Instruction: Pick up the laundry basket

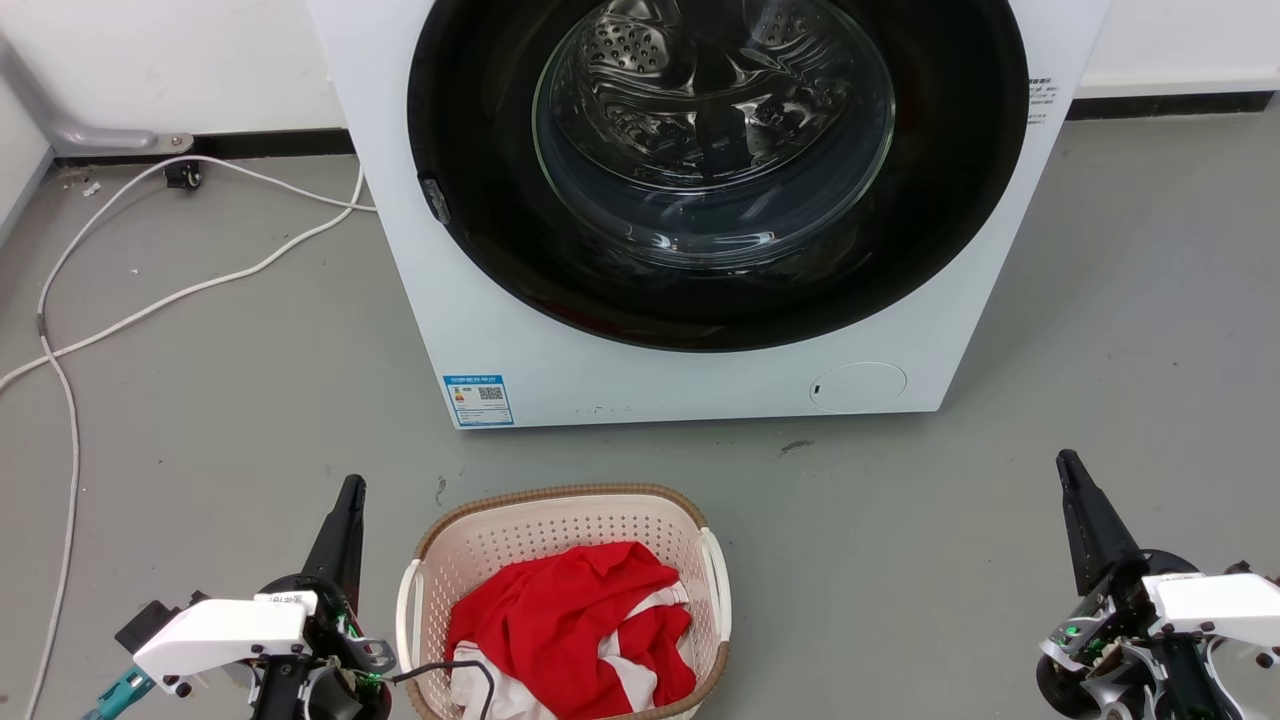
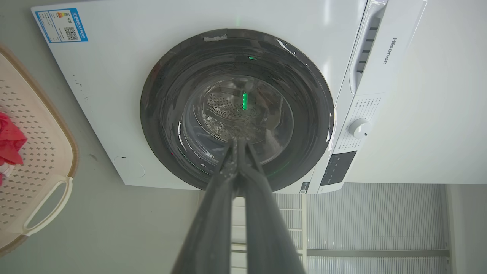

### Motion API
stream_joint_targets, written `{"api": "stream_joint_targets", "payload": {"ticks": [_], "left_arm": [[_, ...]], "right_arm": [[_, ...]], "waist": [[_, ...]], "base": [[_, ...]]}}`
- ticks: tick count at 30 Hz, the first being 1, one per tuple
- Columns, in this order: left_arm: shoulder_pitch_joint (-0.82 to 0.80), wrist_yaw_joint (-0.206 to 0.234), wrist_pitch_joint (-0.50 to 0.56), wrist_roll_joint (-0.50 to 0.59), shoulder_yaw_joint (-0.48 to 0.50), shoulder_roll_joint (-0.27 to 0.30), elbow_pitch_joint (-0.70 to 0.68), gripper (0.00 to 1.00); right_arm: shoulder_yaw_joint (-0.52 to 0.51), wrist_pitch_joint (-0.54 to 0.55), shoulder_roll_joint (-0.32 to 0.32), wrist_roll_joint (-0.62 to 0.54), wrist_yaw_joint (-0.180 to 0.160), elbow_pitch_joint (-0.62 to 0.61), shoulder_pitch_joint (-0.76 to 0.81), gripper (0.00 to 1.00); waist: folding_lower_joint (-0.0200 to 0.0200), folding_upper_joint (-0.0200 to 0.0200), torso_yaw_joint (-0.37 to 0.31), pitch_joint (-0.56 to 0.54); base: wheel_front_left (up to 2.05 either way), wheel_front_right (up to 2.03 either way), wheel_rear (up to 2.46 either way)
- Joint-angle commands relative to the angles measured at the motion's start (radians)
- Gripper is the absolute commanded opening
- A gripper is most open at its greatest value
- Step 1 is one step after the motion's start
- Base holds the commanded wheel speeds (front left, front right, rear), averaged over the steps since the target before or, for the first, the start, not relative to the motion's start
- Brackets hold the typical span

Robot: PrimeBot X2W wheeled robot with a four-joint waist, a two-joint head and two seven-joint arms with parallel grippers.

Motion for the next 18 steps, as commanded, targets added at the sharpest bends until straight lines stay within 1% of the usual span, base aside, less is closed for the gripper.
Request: {"api": "stream_joint_targets", "payload": {"ticks": [1,18], "left_arm": [[-0.008,-0.004,0.002,-0.001,0.002,0.002,0.001,0.00],[-0.008,-0.004,0.002,-0.001,0.002,0.002,0.001,0.00]], "right_arm": [[-0.001,0.002,0.003,0.002,0.000,0.001,-0.010,0.00],[0.000,0.002,0.003,0.003,0.000,0.001,-0.010,0.00]], "waist": [[0.0000,0.0000,0.000,0.000],[0.0000,0.0000,0.000,0.000]], "base": [[0.00,0.00,0.00],[0.00,0.00,0.00]]}}
